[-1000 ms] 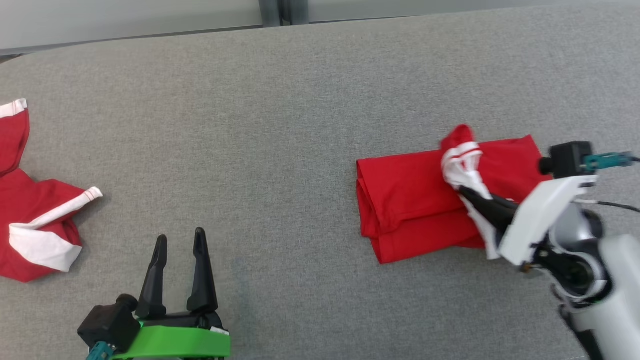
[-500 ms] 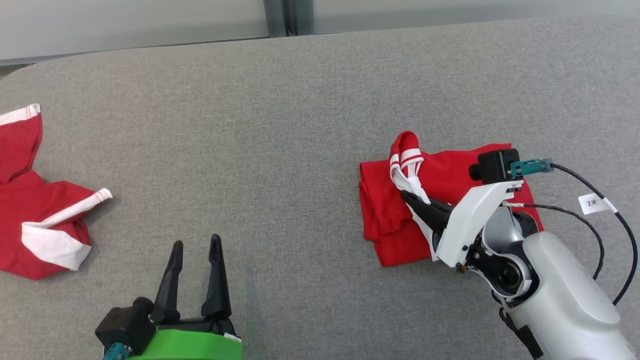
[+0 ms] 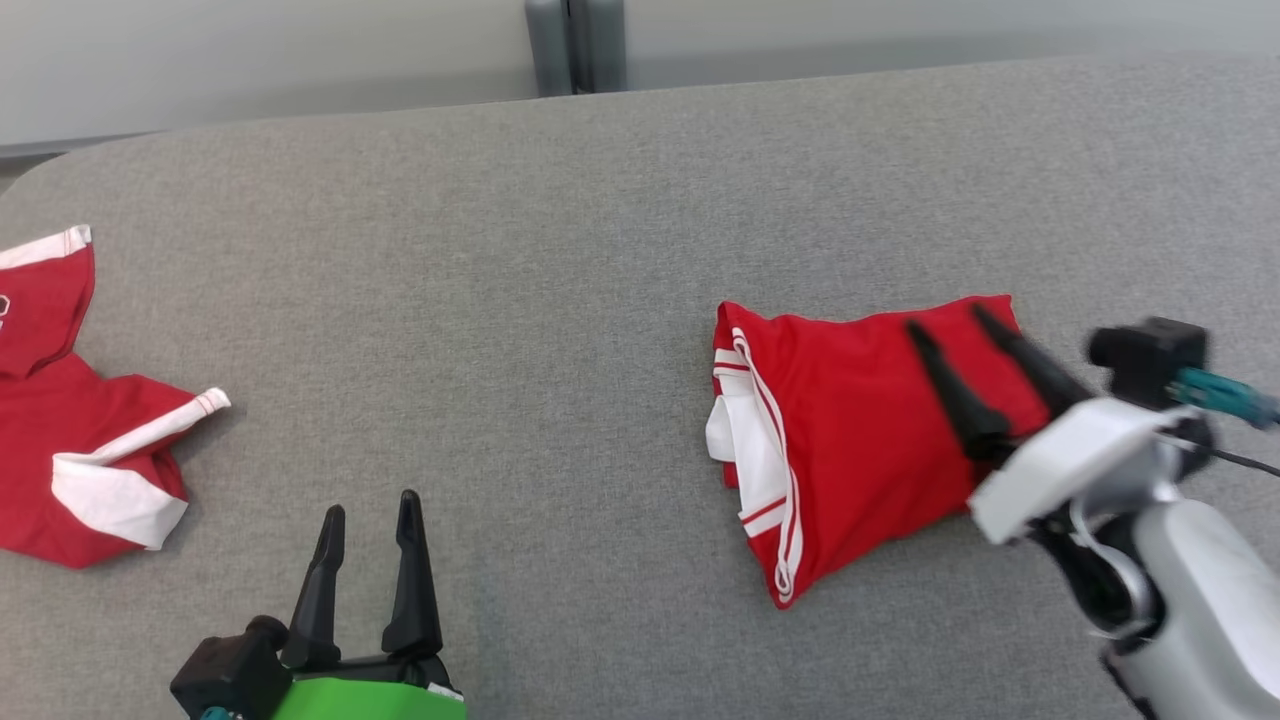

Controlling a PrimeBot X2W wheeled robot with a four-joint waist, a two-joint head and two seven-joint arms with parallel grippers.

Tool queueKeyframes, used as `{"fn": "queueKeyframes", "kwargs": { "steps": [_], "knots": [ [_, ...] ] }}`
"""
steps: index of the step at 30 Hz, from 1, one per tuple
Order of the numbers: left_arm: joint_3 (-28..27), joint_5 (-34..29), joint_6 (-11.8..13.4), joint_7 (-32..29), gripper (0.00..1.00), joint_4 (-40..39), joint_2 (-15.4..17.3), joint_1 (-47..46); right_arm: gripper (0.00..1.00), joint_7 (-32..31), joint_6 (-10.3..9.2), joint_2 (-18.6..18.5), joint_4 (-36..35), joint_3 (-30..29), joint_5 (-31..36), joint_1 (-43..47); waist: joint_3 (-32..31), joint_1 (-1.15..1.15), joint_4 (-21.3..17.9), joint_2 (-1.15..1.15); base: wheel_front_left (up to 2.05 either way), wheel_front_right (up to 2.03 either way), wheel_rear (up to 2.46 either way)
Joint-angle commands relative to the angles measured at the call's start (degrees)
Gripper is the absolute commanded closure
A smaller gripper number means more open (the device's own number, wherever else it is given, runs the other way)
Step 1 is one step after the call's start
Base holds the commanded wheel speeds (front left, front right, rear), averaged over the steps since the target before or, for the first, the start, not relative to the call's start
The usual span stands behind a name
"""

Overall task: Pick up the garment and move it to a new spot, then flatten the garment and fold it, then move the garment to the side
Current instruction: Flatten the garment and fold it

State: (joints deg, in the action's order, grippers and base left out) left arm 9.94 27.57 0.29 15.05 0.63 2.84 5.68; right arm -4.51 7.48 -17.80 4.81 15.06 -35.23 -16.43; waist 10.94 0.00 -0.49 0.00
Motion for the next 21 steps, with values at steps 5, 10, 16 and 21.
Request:
{"fn": "queueKeyframes", "kwargs": {
  "steps": [5,10,16,21],
  "knots": [
    [-2.19,-1.55,-0.90,0.15,0.00,-0.47,0.11,0.49,0.00,13.53,0.02,-3.00,1.15,-8.01,10.23,7.83,-1.49,0.00,-0.56,0.00,0.00,0.00,0.00],
    [-3.68,-2.49,-1.41,0.16,0.00,-1.10,0.12,1.13,0.00,19.39,0.03,-3.05,6.12,-15.66,20.58,13.91,-3.11,0.00,-0.27,0.00,0.00,0.00,0.00],
    [-5.64,-5.33,-2.40,0.15,0.00,-1.98,0.12,2.46,0.00,19.69,0.03,-0.24,1.91,-20.70,28.59,20.09,-5.56,0.00,0.17,0.00,0.00,0.00,0.00],
    [-7.75,-6.84,-2.99,0.16,0.00,-1.86,0.11,5.03,0.00,19.71,-0.02,2.03,0.28,-21.49,28.27,23.34,-8.15,0.00,0.43,0.00,0.00,0.00,0.00]
  ]
}}
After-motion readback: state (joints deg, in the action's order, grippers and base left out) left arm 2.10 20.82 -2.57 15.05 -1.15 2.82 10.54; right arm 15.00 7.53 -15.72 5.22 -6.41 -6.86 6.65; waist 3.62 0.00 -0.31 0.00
